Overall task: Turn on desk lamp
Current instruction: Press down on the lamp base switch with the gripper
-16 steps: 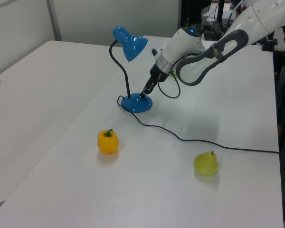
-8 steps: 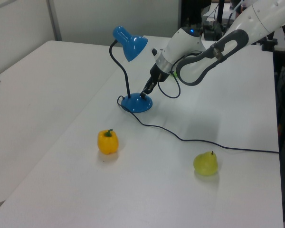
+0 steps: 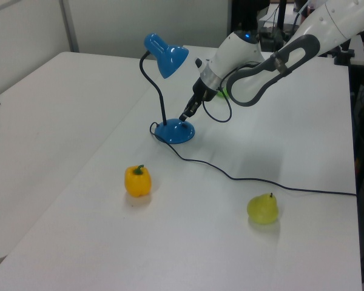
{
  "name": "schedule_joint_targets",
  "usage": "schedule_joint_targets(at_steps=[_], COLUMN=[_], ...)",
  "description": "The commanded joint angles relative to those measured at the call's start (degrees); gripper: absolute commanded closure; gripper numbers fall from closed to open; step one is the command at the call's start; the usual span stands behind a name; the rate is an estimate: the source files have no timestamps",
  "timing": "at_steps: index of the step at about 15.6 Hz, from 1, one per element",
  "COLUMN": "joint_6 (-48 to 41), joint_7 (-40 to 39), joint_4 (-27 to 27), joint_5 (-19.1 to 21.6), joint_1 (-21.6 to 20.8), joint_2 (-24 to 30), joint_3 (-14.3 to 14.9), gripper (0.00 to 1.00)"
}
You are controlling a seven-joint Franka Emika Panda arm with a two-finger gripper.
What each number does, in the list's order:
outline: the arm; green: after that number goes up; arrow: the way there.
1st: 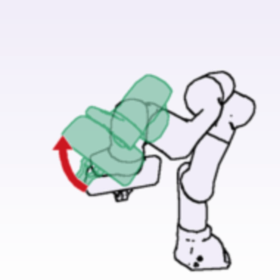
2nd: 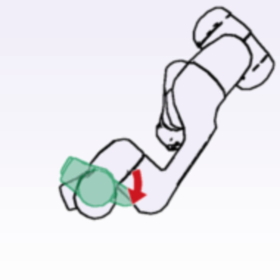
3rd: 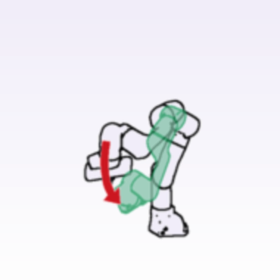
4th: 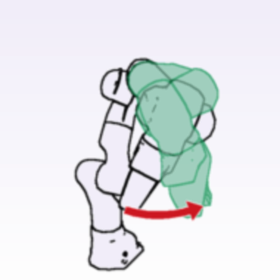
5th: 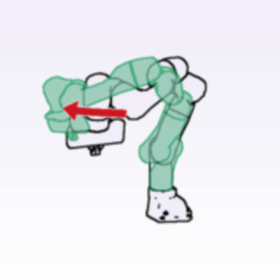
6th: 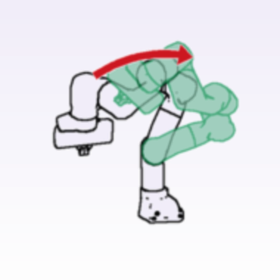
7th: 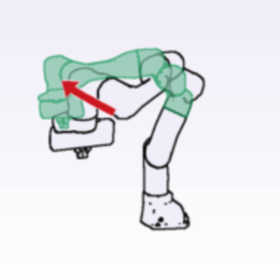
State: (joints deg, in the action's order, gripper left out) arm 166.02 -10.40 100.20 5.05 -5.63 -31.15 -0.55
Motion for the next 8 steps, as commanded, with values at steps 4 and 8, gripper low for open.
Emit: schedule_joint_targets(at_steps=[4, 8], joint_6=[-0.79, -0.35], joint_7=[0.29, 0.38], joint_4=[2.54, 2.37], joint_5=[-0.3, -0.3], joint_1=[-0.35, -0.35], joint_2=[1.27, 1.18], joint_3=[0.28, 0.2], gripper=[1.0, 1.0])
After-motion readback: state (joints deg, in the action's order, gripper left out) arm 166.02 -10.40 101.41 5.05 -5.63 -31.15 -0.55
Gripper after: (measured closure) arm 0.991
